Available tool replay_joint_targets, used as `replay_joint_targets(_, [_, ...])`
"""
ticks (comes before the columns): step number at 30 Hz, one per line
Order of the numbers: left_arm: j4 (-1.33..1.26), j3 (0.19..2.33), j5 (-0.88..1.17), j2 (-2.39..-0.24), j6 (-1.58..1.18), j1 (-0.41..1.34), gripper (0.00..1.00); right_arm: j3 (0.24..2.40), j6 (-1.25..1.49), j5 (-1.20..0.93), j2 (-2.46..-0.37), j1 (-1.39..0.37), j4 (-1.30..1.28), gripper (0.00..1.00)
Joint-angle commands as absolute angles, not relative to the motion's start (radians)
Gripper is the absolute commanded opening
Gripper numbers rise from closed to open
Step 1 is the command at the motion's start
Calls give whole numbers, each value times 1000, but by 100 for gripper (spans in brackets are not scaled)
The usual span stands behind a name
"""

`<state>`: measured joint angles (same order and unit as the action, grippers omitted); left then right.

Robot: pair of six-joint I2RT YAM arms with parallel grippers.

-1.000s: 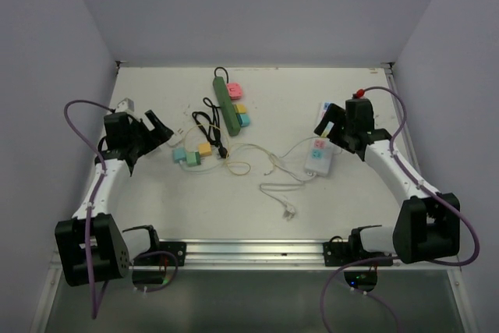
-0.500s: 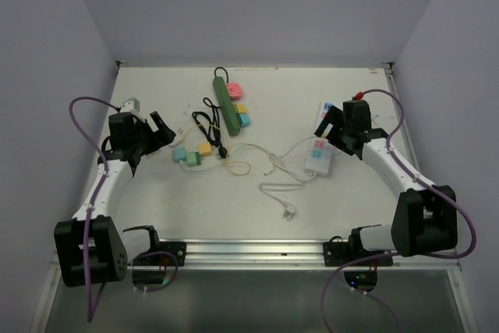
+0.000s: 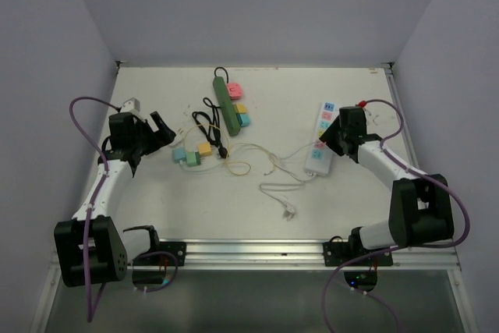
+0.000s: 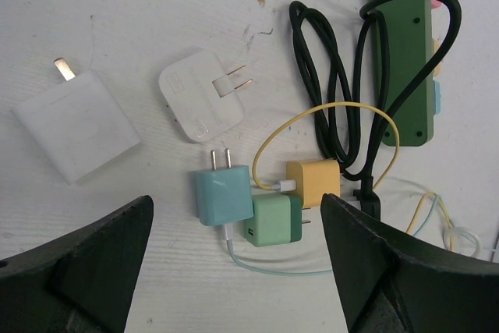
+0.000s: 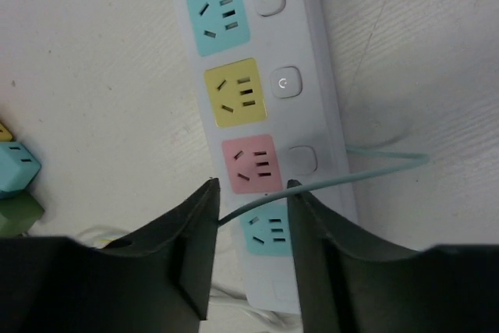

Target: Pull the plug off the socket

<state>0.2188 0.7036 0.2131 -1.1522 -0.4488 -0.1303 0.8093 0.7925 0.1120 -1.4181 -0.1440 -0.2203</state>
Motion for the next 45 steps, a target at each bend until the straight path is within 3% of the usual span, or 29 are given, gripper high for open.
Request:
replay_joint_targets(1, [201, 693, 218, -1132, -425, -127, 91, 816, 854, 158, -1419, -144, -158, 39])
replay_joint_targets(2, [199, 693, 219, -1132, -425, -127, 91, 831, 845, 161, -1413, -147, -166, 26])
replay_joint_targets(4, [196, 693, 219, -1132, -428, -126, 91, 848, 828, 190, -1384, -155, -202, 10])
replay_joint_targets(7, [196, 693, 222, -1132, -428, -127, 91, 912, 778, 244, -1336, -182, -258, 0])
replay_joint_targets(30, [206, 696, 202, -1132, -434, -127, 91, 1206, 364, 569, -1281, -535, -327, 0])
replay_joint_targets(39, [219, 701, 170, -1127, -440, -129, 91, 1319, 253, 200, -1388, -626, -324, 0])
replay_joint_targets(45, [232, 703, 141, -1121, -451, -137, 91, 1379, 216, 22, -1531, -811, -322, 0])
